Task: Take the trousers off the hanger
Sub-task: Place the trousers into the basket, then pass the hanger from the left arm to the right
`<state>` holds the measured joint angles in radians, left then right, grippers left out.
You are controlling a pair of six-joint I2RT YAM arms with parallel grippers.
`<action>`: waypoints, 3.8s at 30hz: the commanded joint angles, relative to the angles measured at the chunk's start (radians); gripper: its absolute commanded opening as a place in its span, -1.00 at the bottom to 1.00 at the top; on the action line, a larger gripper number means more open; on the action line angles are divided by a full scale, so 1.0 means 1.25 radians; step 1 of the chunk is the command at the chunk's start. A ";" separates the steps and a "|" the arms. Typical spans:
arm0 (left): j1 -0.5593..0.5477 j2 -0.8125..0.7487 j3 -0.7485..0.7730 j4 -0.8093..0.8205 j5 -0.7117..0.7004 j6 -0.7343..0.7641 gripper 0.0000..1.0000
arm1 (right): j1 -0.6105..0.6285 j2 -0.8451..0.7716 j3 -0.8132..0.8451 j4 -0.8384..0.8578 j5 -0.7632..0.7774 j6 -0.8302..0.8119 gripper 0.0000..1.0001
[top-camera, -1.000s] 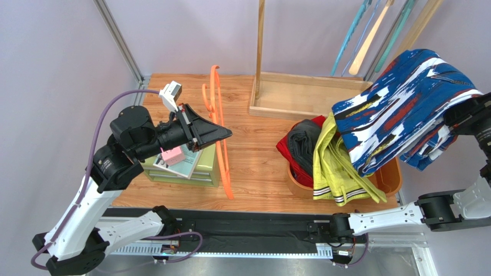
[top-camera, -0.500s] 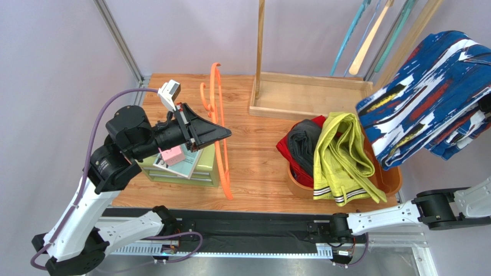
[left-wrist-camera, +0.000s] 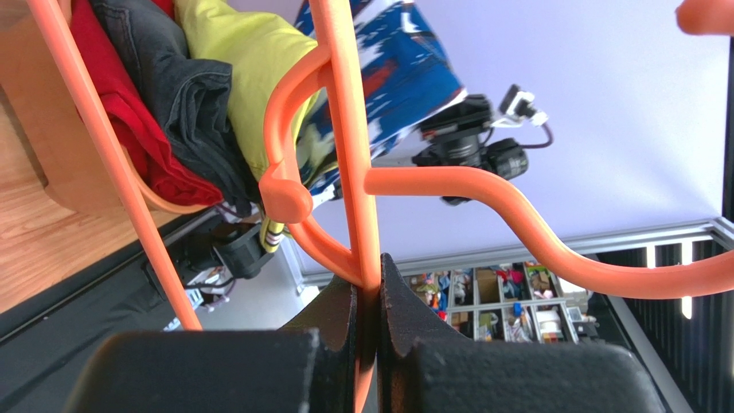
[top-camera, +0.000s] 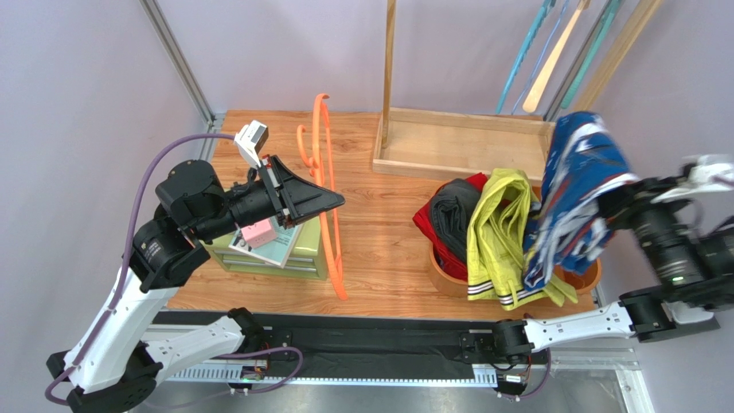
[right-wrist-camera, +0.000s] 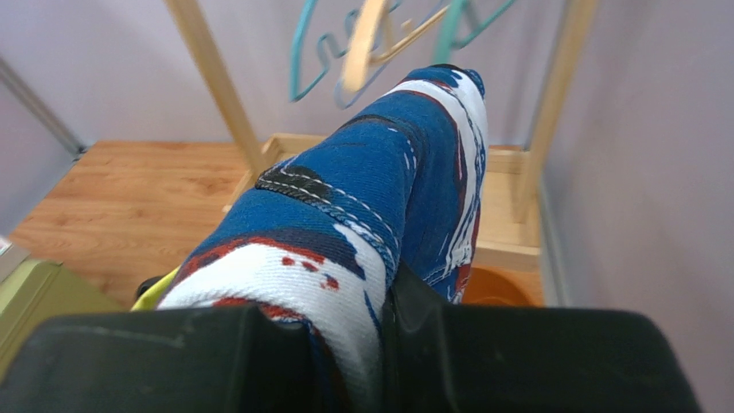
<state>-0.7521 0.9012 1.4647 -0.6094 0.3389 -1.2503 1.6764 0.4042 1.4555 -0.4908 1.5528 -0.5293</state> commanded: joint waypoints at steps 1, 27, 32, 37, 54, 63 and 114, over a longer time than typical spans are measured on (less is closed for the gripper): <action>0.000 -0.010 -0.006 0.035 0.016 0.006 -1.00 | 0.084 -0.064 -0.249 -0.070 0.128 0.417 -0.99; 0.000 -0.085 -0.033 0.020 -0.005 -0.009 -1.00 | -0.552 0.398 -0.235 -0.295 -0.464 0.696 -0.95; 0.000 -0.104 -0.037 0.003 -0.015 -0.005 -1.00 | -0.726 0.342 -0.254 -0.296 -0.570 0.659 -0.92; 0.000 -0.103 -0.045 0.011 -0.011 -0.007 -1.00 | -0.786 0.321 -0.286 -0.429 -0.789 0.714 -0.55; 0.002 -0.031 -0.026 0.068 0.038 -0.011 -1.00 | -0.784 0.177 -0.045 -0.751 -1.087 0.932 0.91; 0.003 -0.012 -0.011 0.078 0.026 -0.015 -1.00 | -0.784 0.208 0.126 -0.651 -1.359 0.777 1.00; 0.030 -0.026 -0.076 0.122 -0.007 0.021 0.38 | -0.378 0.554 -0.002 -0.013 -1.183 1.058 -1.00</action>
<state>-0.7227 0.9298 1.3766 -0.4736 0.3508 -1.2636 1.2259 1.1469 1.4528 -0.5041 -0.0551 0.7311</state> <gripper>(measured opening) 0.609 0.038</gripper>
